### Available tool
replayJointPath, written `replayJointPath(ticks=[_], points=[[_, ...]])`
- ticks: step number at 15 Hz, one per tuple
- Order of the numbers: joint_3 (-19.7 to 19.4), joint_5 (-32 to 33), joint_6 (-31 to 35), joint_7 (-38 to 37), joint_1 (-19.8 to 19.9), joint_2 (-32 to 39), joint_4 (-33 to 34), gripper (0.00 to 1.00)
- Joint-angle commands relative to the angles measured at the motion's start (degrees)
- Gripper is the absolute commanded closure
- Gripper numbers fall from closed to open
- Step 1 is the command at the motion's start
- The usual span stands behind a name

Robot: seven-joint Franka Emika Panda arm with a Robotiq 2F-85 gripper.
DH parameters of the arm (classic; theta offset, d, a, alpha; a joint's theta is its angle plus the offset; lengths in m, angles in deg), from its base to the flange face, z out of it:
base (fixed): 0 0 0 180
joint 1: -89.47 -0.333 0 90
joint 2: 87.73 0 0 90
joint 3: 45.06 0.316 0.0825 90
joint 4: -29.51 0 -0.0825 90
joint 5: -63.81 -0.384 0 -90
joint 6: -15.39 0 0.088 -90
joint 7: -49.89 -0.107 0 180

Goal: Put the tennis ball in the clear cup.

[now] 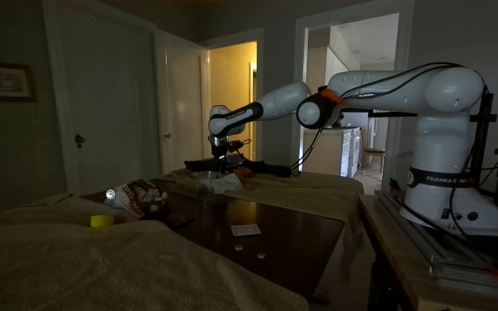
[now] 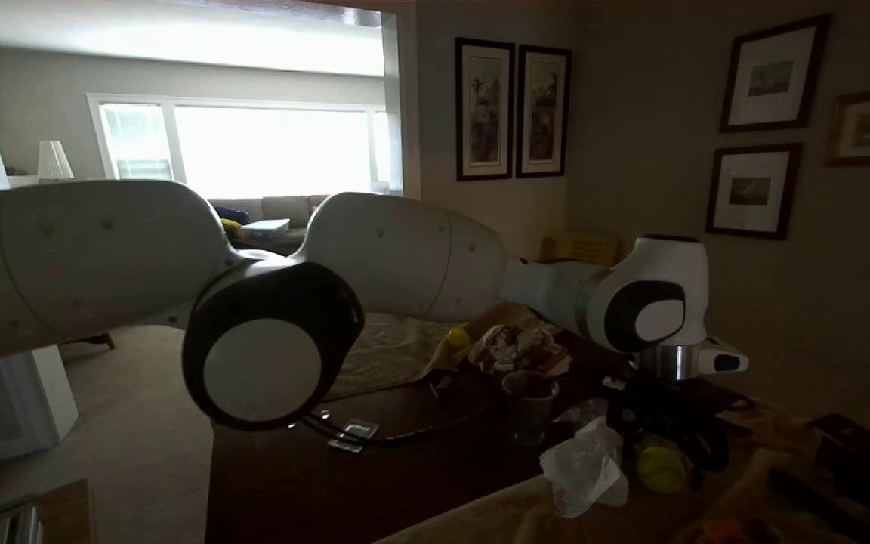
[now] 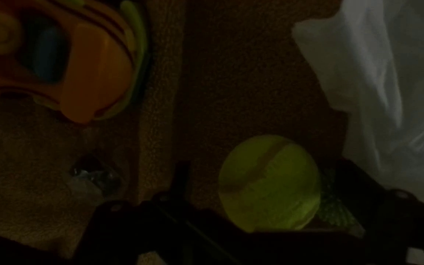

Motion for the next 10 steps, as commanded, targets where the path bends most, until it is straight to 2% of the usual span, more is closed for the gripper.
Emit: replayJointPath(ticks=[1,6,7,8,10], points=[[0.2,0.5,2.1,2.7,0.2,1.9,2.3,0.0],[0.6,0.3,3.8,4.2,0.2,2.5,2.2,0.0],[0.6,0.2,4.0,4.2,0.1,2.5,2.2,0.09],[0.7,0.2,4.1,4.2,0.1,2.5,2.2,0.26],[0.9,-0.2,3.6,3.5,0.1,2.3,2.0,0.41]])
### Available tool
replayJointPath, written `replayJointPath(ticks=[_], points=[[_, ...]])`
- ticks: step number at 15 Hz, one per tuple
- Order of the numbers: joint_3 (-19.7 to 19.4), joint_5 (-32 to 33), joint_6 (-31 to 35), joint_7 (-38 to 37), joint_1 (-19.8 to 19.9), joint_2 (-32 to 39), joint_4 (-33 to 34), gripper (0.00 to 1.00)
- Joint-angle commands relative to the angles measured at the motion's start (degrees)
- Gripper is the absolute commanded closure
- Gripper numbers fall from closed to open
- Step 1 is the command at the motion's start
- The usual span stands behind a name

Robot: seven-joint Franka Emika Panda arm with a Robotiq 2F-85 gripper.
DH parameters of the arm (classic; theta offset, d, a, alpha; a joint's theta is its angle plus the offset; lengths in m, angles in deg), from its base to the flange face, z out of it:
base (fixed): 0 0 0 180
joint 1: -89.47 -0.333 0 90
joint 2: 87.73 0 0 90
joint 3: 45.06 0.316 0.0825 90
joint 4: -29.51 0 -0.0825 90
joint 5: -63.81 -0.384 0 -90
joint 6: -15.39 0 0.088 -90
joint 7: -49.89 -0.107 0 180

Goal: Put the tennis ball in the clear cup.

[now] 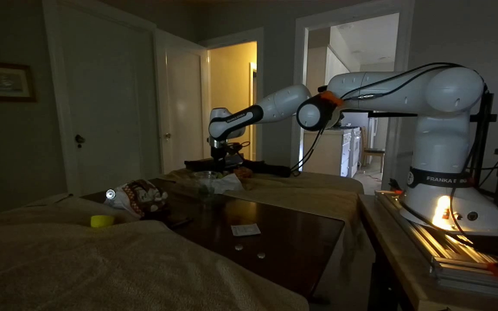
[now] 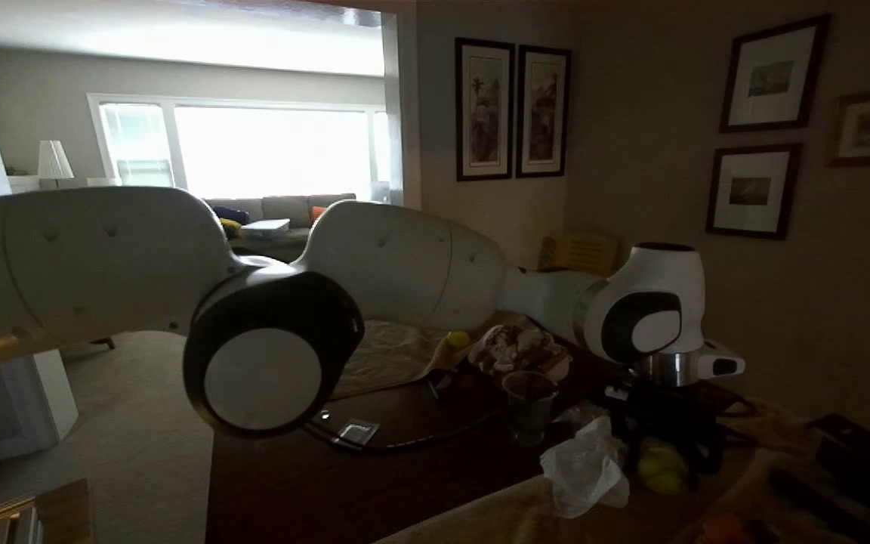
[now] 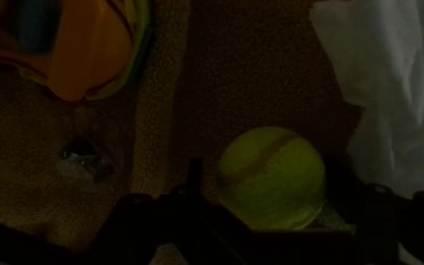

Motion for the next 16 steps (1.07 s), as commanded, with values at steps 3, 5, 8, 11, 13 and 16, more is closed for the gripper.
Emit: replayJointPath(ticks=[3,5,8,11,13,16], points=[[0.9,-0.2,0.0,0.1,0.1,0.9,1.6,0.58],[0.8,-0.2,-0.2,-0.1,0.1,0.9,1.6,0.58],[0.4,0.3,-0.5,0.5,-0.2,-0.5,1.5,0.58],[-0.1,1.2,-1.0,1.7,-1.4,-3.3,-0.1,0.58],[0.0,1.5,-1.1,3.1,-2.3,-4.6,-0.1,0.58],[0.7,1.2,-1.3,6.8,-3.4,-6.3,-0.3,0.58]])
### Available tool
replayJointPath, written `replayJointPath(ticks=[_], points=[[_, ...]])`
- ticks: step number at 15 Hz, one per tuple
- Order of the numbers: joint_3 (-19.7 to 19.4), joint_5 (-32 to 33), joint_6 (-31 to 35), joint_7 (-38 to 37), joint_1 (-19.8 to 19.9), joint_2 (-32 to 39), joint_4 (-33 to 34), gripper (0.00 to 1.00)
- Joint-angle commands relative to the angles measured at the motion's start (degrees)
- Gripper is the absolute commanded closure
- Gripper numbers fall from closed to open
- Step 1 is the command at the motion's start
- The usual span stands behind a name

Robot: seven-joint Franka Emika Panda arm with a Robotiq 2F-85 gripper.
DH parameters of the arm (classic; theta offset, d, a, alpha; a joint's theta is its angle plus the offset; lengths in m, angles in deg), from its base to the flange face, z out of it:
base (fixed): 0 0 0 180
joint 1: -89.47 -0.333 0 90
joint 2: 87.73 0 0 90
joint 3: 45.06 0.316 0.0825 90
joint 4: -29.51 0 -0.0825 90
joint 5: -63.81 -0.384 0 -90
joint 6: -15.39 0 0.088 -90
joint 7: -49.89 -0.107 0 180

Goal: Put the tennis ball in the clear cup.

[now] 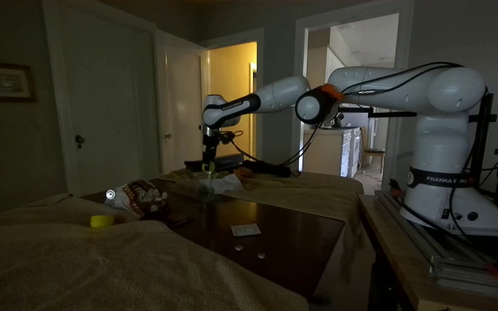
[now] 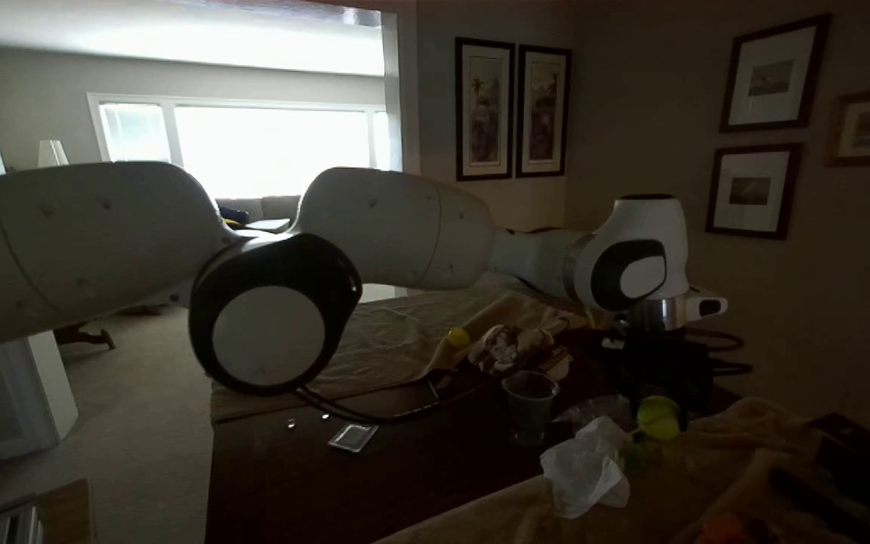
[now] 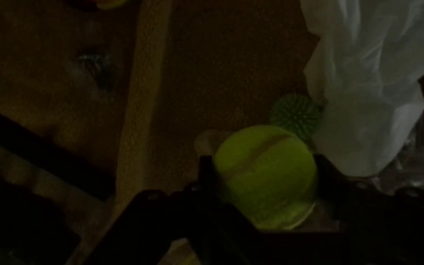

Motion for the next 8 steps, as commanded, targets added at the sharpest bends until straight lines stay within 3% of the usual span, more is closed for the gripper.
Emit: replayJointPath(ticks=[1,8], points=[[0.9,0.9,-1.3,4.6,-1.2,-2.6,-0.8,0.58],[3.4,0.5,-3.6,14.9,-4.0,-5.4,-1.1,0.58]])
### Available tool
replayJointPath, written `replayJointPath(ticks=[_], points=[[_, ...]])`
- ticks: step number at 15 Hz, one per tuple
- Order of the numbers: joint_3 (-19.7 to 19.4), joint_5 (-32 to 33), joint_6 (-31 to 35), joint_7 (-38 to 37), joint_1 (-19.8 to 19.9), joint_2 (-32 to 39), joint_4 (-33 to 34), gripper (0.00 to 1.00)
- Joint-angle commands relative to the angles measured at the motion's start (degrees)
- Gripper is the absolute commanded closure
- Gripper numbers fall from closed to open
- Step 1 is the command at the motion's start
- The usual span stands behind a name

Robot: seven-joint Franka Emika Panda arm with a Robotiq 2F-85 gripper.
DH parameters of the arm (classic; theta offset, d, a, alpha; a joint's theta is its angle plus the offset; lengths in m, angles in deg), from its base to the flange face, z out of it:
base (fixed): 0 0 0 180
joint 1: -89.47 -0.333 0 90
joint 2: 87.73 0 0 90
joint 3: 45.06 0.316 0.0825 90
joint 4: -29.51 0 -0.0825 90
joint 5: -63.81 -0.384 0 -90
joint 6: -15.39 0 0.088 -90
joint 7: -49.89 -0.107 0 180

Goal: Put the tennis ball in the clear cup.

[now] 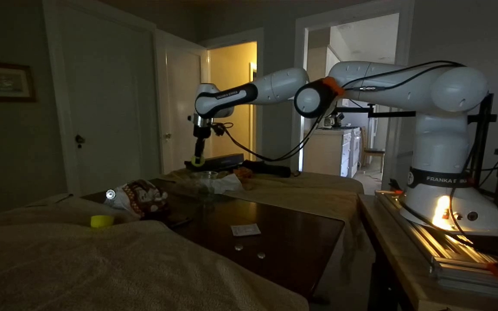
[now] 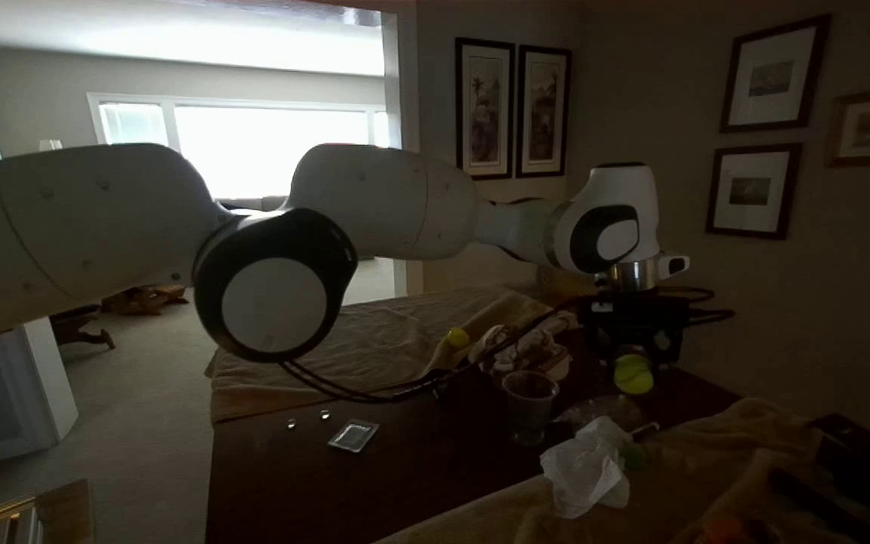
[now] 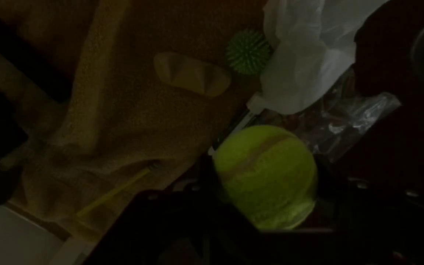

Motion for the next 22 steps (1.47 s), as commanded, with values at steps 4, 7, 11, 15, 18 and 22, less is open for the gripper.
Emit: replayJointPath(ticks=[4,7,11,15,18,22], points=[[1.9,0.5,-2.5,7.6,-2.4,-2.9,-0.7,0.58],[1.7,0.4,-1.6,7.3,-2.7,-3.0,-0.5,0.58],[-2.2,1.6,0.4,-5.0,-1.8,-2.9,-0.3,0.58],[-3.0,0.9,0.3,-11.3,-0.3,-3.2,-0.8,0.58],[-3.3,0.9,0.9,-14.6,0.4,-3.1,-0.5,0.58],[-6.6,2.6,2.0,-24.1,-0.1,-2.8,-0.5,0.58]])
